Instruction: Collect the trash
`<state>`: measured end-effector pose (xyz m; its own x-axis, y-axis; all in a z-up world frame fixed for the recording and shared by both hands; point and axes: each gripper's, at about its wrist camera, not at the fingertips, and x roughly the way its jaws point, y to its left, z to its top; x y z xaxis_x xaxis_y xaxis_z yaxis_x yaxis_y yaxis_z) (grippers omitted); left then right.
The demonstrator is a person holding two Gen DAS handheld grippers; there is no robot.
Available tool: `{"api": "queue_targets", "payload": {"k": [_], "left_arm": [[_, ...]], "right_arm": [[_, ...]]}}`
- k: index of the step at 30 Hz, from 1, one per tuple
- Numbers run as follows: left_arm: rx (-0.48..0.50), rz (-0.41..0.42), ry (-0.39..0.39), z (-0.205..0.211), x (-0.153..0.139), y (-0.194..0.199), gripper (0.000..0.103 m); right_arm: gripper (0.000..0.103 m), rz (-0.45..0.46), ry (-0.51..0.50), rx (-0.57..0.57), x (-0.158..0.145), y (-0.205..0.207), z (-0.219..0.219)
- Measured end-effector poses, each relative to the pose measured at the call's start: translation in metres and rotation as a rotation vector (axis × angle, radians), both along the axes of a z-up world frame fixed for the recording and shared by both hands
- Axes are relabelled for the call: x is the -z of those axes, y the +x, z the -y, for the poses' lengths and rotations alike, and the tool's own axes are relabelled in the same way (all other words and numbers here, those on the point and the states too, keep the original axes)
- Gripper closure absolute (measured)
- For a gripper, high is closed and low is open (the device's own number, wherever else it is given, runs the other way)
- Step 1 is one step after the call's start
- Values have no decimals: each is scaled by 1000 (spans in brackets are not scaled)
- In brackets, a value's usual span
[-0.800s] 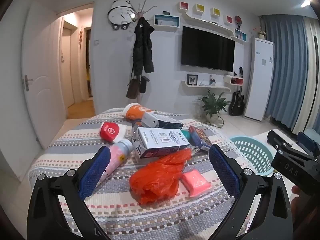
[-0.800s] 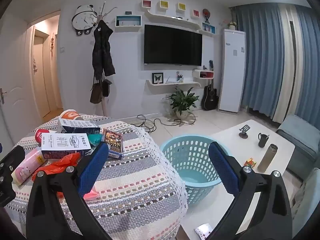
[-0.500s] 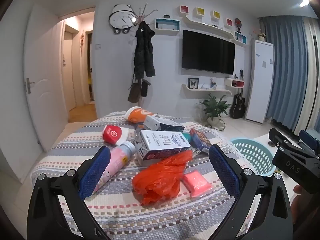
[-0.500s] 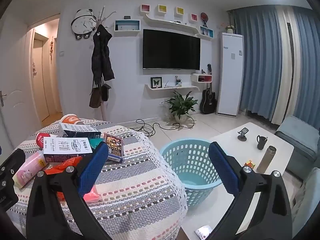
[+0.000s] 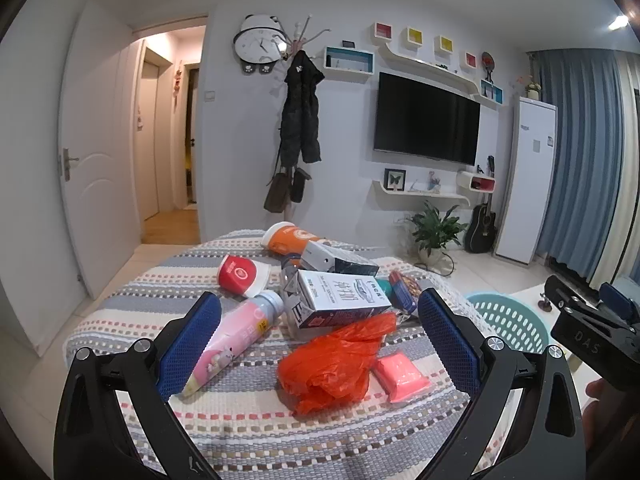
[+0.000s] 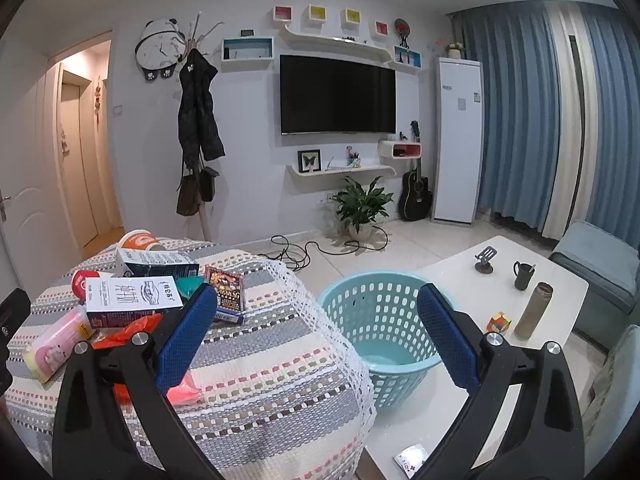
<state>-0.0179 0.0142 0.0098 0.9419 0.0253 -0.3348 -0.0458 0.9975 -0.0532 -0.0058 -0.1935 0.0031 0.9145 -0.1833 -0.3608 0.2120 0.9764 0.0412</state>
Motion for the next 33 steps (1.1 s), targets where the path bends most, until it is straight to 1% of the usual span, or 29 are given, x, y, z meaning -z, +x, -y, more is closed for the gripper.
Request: {"api": "queue_targets", "payload": {"k": [3, 6, 9, 17, 33], "left_arm": [[-1, 5, 10, 2, 0, -1, 7], [15, 1, -6, 0, 0, -1, 7], [9, -1, -5, 0, 0, -2, 7], [14, 0, -3, -1, 1, -1, 7], [15, 5, -17, -6, 0, -2, 7]], "right_arm": [[8, -12, -1, -7, 2, 2, -1], [8, -23, -16, 1, 3, 3, -3], [8, -31, -12, -2, 4, 5, -2], [8, -42, -15, -41, 7, 6, -8], [8, 19, -53, -78, -2, -5, -21]]}}
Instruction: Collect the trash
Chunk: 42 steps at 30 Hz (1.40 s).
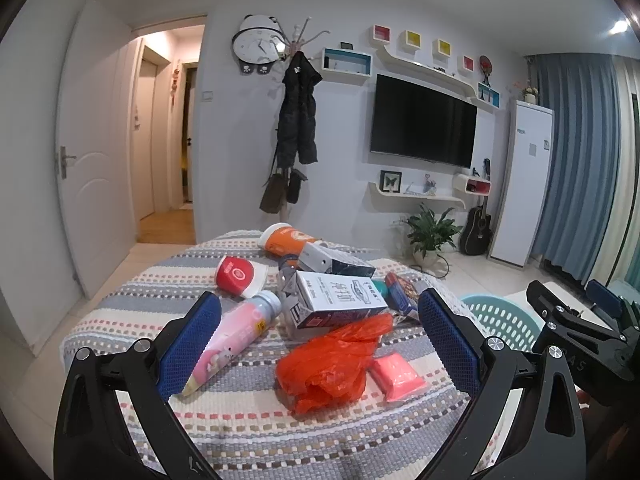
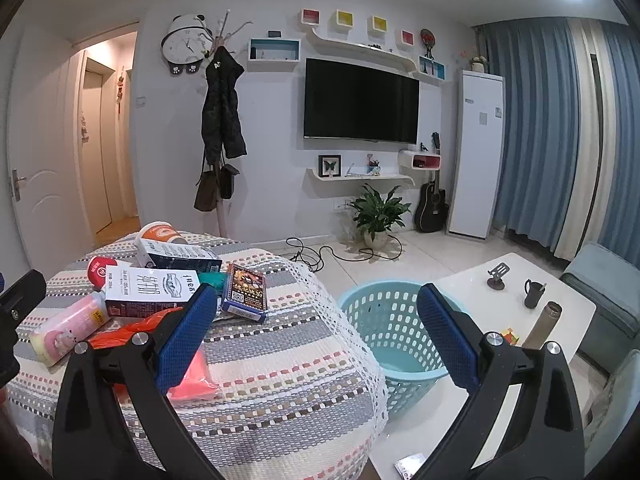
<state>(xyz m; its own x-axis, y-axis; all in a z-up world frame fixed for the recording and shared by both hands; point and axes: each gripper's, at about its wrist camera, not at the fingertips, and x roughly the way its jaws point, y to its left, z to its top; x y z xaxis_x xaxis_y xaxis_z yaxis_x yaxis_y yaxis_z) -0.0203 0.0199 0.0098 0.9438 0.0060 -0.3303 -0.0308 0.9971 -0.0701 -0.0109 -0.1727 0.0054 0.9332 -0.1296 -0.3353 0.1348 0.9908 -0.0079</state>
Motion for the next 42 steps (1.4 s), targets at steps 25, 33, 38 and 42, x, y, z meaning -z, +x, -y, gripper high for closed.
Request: {"api": "queue_targets", "payload": {"k": [25, 33, 38, 42], "left_arm": [[-58, -21, 17, -42, 8, -4, 7], [-85, -171, 3, -115, 30, 24, 7], [4, -291, -5, -125, 51, 57, 7], [54, -381, 15, -118, 68, 84, 9]], "right_arm": [[20, -52, 15, -75, 8, 7, -11], [46, -162, 31, -190, 32, 27, -40], [46, -225, 41, -239, 48, 39, -53], [46, -302, 62, -274, 64, 53, -59]]}}
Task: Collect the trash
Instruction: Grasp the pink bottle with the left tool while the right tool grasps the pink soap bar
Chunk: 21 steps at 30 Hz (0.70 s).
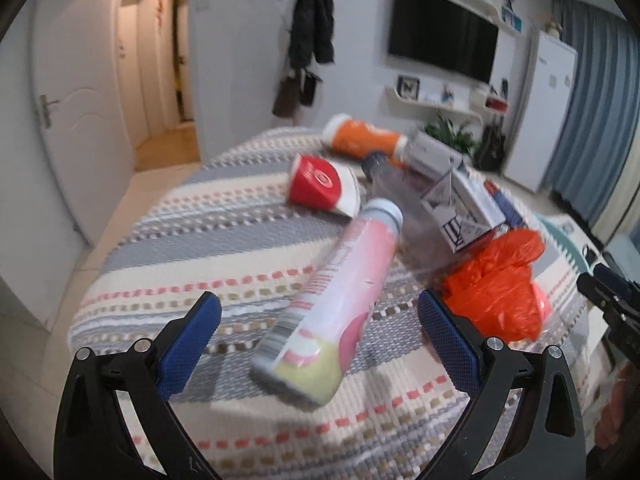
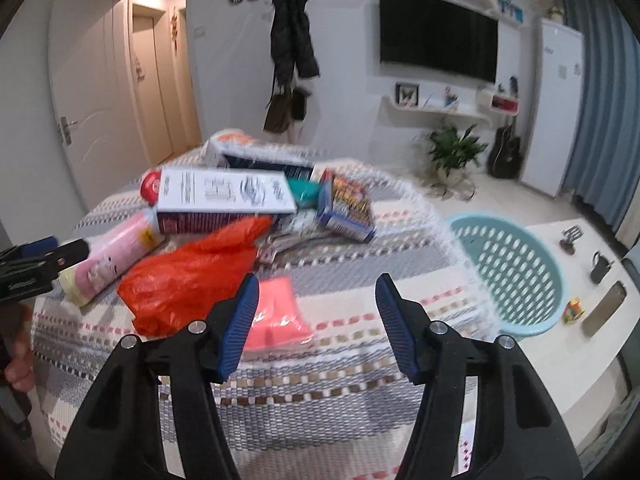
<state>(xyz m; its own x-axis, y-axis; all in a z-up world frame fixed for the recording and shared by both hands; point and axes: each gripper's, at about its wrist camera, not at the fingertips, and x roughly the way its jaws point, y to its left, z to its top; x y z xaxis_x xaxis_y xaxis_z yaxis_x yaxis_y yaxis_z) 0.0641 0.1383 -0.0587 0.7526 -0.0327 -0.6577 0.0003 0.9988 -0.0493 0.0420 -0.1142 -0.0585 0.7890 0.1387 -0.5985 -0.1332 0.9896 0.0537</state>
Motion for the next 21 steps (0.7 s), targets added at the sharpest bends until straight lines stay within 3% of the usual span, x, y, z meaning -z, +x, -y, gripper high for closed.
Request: {"api": "queue_targets", "payload": {"k": [5, 12, 21], "left_arm": [[31, -72, -3, 7, 12, 22, 17], [44, -142, -1, 14, 20, 35, 44], [27, -191, -81, 28, 28, 29, 54]], "right_arm": [[46, -98, 8, -45, 19, 19, -7], [41, -176, 28, -113, 31, 39, -20], [41, -271, 22, -131, 47, 59, -23]]}}
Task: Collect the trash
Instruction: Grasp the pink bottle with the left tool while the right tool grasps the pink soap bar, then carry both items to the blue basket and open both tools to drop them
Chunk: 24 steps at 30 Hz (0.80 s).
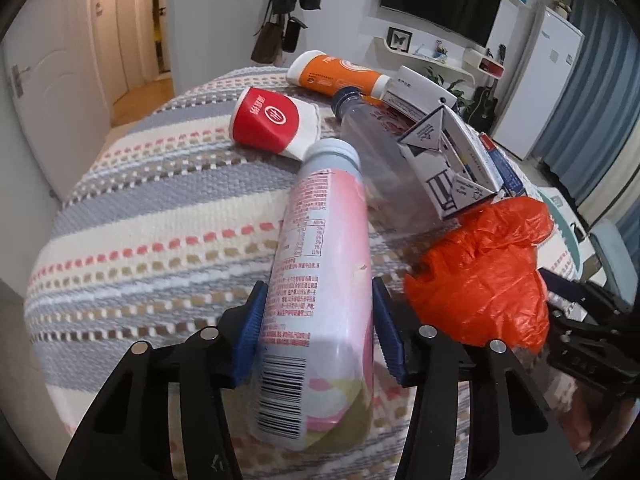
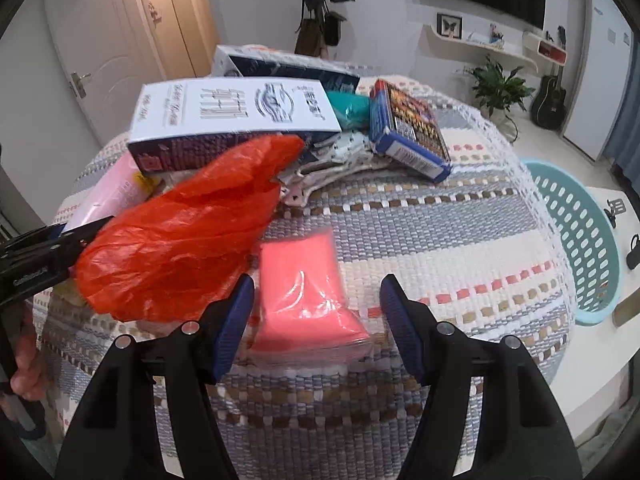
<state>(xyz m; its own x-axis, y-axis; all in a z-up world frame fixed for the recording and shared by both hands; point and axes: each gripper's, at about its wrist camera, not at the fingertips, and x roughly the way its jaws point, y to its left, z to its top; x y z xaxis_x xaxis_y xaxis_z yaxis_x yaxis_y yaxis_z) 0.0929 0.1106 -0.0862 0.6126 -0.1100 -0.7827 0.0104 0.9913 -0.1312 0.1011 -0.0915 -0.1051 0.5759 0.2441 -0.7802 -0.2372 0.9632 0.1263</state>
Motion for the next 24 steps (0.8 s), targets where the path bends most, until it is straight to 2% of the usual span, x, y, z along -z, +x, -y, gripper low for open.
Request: {"api": "queue_targets", "payload": {"k": [3, 5, 9, 13, 24], "left_arm": [[-9, 2, -25, 3, 0, -4, 55], [-20, 12, -47, 4, 1, -11, 55], [-46, 71, -125, 0, -2, -30, 56], [-68, 165, -165, -3, -19, -47, 56], [-7, 367, -179, 36, -86, -63, 56]], "right_arm": [[43, -3, -3, -7, 0, 1, 1], [65, -6, -9, -10, -1, 0, 3], [67, 22, -6, -3, -8, -5, 12], [67, 66, 19, 24, -24, -7, 29], [67, 225, 50, 115, -79, -15, 81]]}}
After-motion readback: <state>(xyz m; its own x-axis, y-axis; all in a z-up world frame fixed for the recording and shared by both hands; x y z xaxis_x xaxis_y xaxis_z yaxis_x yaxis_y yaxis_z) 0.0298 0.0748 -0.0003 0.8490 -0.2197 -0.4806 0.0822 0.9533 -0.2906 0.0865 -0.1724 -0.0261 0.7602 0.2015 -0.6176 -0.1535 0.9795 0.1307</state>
